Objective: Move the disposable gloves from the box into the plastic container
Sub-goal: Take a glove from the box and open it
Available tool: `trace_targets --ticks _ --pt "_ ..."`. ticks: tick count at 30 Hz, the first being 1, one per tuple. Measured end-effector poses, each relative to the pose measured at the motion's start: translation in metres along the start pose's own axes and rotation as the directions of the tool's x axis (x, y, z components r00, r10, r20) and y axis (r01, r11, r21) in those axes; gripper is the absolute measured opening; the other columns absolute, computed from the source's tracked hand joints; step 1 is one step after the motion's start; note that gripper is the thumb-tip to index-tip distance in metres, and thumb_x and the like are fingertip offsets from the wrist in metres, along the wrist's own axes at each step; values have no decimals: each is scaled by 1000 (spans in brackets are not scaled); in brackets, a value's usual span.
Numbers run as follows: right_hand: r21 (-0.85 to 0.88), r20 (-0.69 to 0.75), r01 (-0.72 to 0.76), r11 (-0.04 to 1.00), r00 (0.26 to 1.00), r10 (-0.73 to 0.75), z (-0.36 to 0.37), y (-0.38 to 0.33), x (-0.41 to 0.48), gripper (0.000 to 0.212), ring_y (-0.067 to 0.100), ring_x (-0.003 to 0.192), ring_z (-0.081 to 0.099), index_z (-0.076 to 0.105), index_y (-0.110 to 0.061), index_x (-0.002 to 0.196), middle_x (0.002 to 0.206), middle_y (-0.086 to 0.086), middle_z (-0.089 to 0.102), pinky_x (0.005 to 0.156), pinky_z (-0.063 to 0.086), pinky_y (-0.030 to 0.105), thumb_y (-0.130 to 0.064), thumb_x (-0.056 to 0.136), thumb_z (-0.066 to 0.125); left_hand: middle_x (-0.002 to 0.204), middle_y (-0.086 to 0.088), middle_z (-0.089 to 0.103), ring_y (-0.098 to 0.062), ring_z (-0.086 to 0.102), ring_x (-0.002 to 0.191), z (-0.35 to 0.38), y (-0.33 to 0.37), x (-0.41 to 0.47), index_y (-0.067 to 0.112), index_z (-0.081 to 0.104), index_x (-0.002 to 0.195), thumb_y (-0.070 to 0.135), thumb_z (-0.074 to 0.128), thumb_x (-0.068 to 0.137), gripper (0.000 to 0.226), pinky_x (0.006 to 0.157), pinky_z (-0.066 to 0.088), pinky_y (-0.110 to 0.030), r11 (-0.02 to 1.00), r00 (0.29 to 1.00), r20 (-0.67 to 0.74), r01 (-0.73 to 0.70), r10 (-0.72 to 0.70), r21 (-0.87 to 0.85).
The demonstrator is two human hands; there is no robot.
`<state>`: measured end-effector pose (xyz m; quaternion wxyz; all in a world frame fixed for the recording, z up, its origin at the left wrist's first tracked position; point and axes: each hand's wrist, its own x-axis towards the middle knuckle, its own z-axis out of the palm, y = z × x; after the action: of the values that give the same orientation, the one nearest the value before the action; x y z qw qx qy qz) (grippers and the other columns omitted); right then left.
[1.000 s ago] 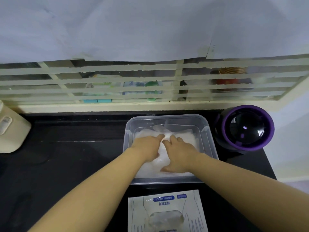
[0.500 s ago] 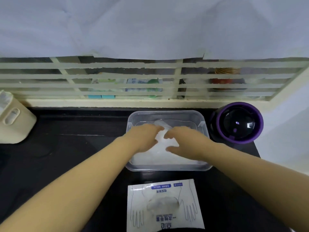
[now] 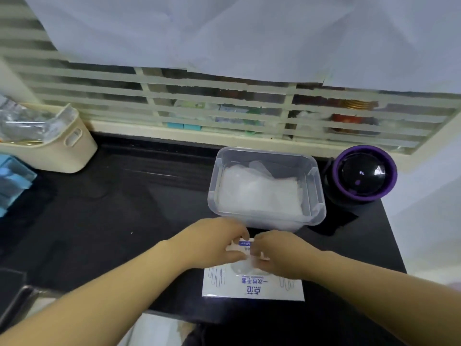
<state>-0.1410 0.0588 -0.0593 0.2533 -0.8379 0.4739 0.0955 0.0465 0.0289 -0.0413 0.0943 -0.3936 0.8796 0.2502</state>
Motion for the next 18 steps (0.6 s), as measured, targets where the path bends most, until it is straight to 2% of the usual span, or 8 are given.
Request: trace_targets --ticks 2,5,8,11,14,18 --pt "143 -100 0 990 995 15 -2 -4 -1 19 15 80 55 64 -18 89 92 -3 64 69 41 28 -33 95 54 116 12 54 -10 55 102 16 0 -4 31 50 128 45 61 89 43 85 46 -29 999 996 80 40 -39 -13" --pt "308 -229 43 951 973 30 -24 -11 -9 12 7 76 58 69 -20 88 81 -9 64 71 47 19 -27 92 61 109 11 55 -12 57 100 16 2 -4 27 55 116 42 61 89 31 85 49 -32 990 996 55 77 -71 -116" --pt "410 -282 38 911 955 87 -43 -12 -16 10 -5 72 56 64 -25 84 77 -15 61 69 45 7 -24 92 61 110 11 59 -9 57 94 4 4 -3 27 55 102 45 58 91 21 79 47 -26 986 994 50 103 -97 -134" --pt "509 -336 33 860 927 163 -57 -11 -21 16 -7 68 55 61 -29 78 77 -13 63 65 43 6 -22 93 59 119 9 60 -11 56 97 1 5 -2 26 58 118 44 57 93 31 79 44 -25 993 986 132 112 -105 -48" --pt "597 -418 90 797 883 214 -75 -13 -31 13 -1 70 59 65 -20 82 77 -9 66 70 46 10 -21 93 59 126 11 58 -12 57 107 -1 7 -4 29 55 127 40 57 93 37 87 45 -26 990 976 188 121 -106 -67" --pt "718 -434 121 685 848 305 -104 -11 -38 15 1 68 61 66 -16 81 71 -8 66 69 51 11 -20 93 57 113 16 62 -6 61 99 -24 10 -8 38 58 103 61 64 80 33 90 52 -34 954 990 96 126 -104 -273"
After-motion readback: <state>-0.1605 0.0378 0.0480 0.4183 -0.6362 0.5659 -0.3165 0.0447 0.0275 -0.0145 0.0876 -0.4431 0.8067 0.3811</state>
